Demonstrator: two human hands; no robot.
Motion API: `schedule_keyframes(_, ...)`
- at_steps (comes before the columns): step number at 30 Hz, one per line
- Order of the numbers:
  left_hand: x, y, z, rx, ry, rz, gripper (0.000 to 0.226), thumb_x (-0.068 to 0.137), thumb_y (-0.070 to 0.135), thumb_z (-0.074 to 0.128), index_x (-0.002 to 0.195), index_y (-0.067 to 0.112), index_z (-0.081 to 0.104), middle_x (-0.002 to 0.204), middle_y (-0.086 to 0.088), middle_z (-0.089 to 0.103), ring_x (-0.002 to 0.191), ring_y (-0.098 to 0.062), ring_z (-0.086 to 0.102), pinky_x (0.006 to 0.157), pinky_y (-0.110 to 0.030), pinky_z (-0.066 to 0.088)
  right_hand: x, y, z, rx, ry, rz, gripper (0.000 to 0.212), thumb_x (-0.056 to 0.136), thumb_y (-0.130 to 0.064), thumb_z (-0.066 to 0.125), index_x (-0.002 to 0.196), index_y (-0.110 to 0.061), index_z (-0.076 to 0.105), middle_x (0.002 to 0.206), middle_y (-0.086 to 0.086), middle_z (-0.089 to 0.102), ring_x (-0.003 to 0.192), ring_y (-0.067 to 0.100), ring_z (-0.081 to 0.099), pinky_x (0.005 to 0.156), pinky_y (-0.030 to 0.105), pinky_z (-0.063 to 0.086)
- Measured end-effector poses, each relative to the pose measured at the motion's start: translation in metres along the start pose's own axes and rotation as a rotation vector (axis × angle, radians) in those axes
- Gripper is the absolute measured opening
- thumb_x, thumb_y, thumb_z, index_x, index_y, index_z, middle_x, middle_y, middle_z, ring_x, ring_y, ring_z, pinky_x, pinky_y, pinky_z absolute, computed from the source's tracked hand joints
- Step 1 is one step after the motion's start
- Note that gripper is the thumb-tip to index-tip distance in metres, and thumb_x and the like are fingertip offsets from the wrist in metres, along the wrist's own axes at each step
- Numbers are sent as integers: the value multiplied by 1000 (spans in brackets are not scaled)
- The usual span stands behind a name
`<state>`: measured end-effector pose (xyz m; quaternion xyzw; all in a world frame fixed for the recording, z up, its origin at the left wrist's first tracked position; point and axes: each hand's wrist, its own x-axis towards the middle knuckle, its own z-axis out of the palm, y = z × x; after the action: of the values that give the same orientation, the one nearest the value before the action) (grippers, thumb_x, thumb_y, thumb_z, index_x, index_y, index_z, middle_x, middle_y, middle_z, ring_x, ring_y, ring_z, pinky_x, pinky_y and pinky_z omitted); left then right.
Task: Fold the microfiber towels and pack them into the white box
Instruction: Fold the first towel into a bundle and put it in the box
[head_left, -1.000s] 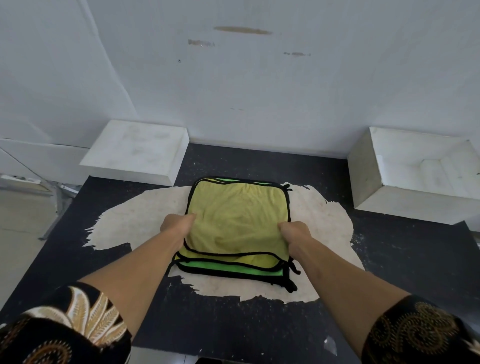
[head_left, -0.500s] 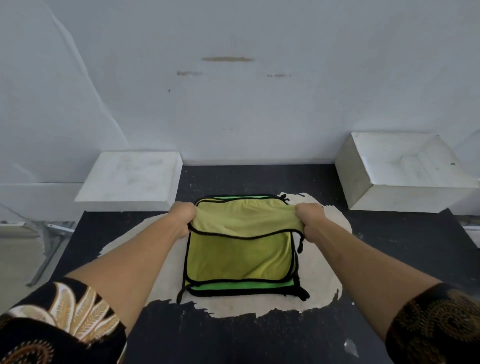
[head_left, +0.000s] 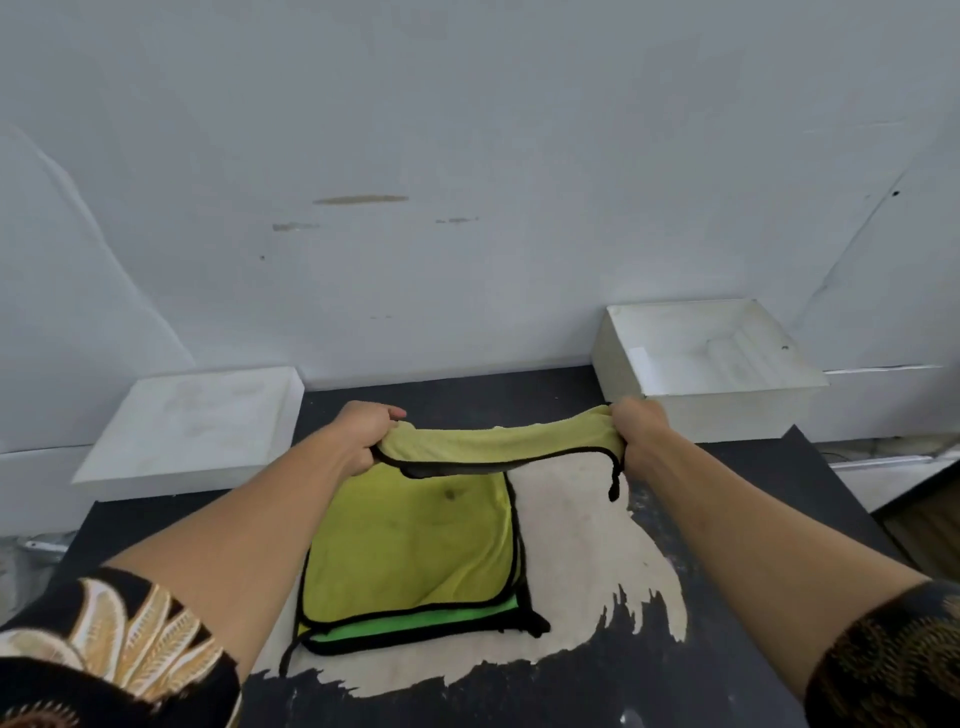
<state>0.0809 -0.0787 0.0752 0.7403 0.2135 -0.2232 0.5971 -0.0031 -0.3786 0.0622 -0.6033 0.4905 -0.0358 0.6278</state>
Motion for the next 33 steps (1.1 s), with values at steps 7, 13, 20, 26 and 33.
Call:
schedule_keyframes(7, -28, 30, 87, -132, -75, 135, 24, 94, -6, 53, 111, 1, 70, 94, -11, 69, 77, -20, 65, 69, -34, 55, 29, -32, -72, 93, -3, -119, 14, 90, -4, 46, 99, -2, 57, 83, 15, 58, 78, 29, 58, 63, 37, 51)
schedule_keyframes(13, -49, -40, 138, -64, -37, 224, 31, 92, -9, 56, 121, -1, 65, 115, -17, 68, 96, -23, 64, 85, -30, 53, 54, 40, -127, -9, -29, -158, 16, 89, -5, 53, 95, -8, 68, 92, 8, 67, 76, 19, 61, 59, 28, 49)
schedule_keyframes(20, -66, -169, 173, 337, -98, -77, 20, 92, 12, 65, 111, 15, 59, 114, -5, 59, 91, -17, 58, 73, -32, 53, 75, 146, -168, -592, -86, 28, 13, 92, -13, 52, 93, -1, 56, 93, 15, 58, 84, 31, 56, 71, 35, 45)
schedule_keyframes(26, -75, -188, 180, 570, -6, 49, 19, 88, 18, 62, 105, 17, 53, 94, -1, 57, 83, -18, 60, 74, -37, 58, 76, 158, -182, -877, -145, -53, 11, 90, -15, 49, 89, -5, 54, 81, 7, 53, 72, 24, 52, 58, 29, 39)
schedule_keyframes(33, -80, -198, 170, 848, -7, 94, 33, 83, 11, 56, 116, 12, 50, 101, 1, 54, 90, -16, 54, 70, -28, 47, 72, 149, -195, -1114, -216, 7, 14, 87, -12, 47, 82, -6, 58, 77, 12, 66, 57, 25, 67, 54, 31, 58)
